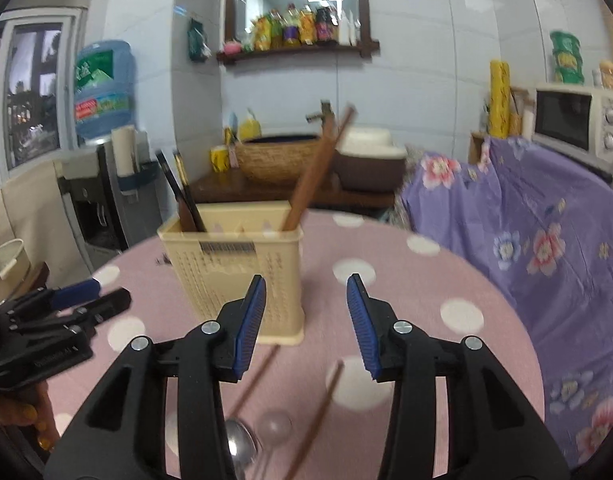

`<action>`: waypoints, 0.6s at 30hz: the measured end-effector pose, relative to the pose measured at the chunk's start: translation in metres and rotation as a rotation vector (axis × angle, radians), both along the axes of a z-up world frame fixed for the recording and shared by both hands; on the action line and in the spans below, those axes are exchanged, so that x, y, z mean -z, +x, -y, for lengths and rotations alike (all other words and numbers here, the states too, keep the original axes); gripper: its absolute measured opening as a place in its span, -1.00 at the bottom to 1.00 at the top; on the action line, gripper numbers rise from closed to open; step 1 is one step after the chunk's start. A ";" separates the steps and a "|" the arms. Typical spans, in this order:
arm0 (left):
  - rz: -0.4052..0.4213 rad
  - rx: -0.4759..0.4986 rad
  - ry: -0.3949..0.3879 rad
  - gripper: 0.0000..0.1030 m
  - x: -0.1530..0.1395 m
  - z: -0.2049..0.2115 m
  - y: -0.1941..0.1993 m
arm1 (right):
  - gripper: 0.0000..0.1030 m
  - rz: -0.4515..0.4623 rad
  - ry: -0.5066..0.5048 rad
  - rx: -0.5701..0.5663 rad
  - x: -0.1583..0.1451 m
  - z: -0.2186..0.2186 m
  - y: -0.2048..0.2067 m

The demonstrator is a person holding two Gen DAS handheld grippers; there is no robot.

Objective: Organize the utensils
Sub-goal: 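Lower both items into the holder and open both tools, then grasp a brown chopstick with the right tool while the left tool grasps another brown chopstick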

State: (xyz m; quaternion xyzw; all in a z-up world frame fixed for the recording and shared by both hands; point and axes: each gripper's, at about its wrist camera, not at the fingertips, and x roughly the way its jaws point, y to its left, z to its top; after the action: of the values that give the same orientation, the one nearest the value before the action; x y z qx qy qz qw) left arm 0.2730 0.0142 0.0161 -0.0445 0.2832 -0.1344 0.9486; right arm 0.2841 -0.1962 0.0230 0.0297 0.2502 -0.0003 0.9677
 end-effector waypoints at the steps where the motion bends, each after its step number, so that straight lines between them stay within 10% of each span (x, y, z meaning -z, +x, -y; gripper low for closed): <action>1: -0.008 -0.006 0.005 0.17 0.005 -0.001 -0.001 | -0.18 -0.038 0.011 0.013 0.010 0.004 0.001; 18: -0.098 0.029 0.072 0.10 0.047 0.014 -0.007 | -0.38 -0.401 0.135 0.063 0.099 0.018 0.042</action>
State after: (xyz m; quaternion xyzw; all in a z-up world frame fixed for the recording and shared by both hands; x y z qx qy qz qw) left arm 0.2657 0.0005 -0.0311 -0.0127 0.3345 -0.1356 0.9325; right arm 0.3263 -0.2138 -0.0761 0.1017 0.4361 -0.0197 0.8939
